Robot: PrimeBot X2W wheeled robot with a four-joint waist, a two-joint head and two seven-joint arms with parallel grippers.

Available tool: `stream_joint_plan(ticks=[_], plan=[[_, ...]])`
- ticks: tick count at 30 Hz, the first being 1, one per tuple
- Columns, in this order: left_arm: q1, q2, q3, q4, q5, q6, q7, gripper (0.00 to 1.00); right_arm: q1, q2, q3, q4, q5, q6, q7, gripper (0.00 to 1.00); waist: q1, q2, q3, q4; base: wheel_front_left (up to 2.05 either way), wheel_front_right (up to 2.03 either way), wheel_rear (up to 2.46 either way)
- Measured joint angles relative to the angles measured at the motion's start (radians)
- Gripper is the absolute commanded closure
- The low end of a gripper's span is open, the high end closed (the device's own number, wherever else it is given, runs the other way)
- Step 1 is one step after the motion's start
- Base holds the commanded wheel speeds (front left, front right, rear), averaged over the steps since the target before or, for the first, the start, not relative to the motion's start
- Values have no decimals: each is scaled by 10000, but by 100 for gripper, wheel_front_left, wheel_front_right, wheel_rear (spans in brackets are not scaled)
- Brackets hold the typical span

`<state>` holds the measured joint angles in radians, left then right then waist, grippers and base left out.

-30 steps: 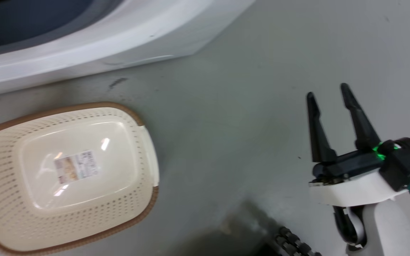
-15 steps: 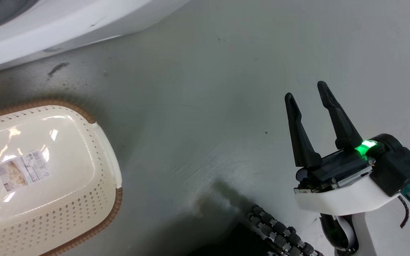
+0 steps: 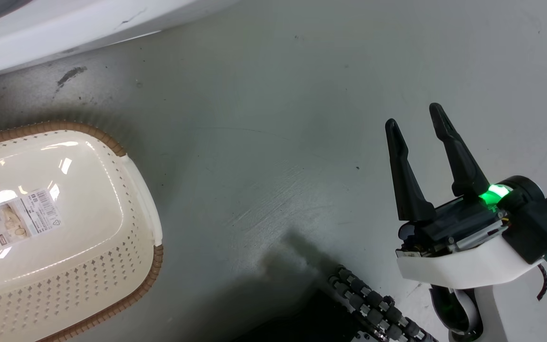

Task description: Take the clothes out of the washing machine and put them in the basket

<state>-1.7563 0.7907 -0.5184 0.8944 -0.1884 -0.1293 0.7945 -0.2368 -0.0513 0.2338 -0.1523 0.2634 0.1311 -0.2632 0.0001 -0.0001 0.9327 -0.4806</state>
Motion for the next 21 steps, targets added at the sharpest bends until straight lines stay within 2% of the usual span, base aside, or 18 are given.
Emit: stream_joint_plan(ticks=[4, 11, 17, 21], plan=[[12, 12, -128, 12, -215, 0, -15, 100, -28, 0, 17, 2, 0, 0, 0, 0, 0, 0, 24, 21, 0, 0, 0], [-74, 165, -207, -79, -261, 0, -646, 100, -223, 0, 67, 84, 2, 0, 0, 0, -1, 0, -67, -31, 0, 0, 0], [22, 173, -198, 6, -424, 6, -1549, 100, -363, 2, -58, 215, -75, 0, 0, 0, 0, 0, -453, -12, 0, 0, 0], [392, -75, -236, 119, -560, 12, -2401, 100, -380, 2, -274, 276, -180, 0, 0, 0, -1, 0, -831, 159, 0, 0, 0]])
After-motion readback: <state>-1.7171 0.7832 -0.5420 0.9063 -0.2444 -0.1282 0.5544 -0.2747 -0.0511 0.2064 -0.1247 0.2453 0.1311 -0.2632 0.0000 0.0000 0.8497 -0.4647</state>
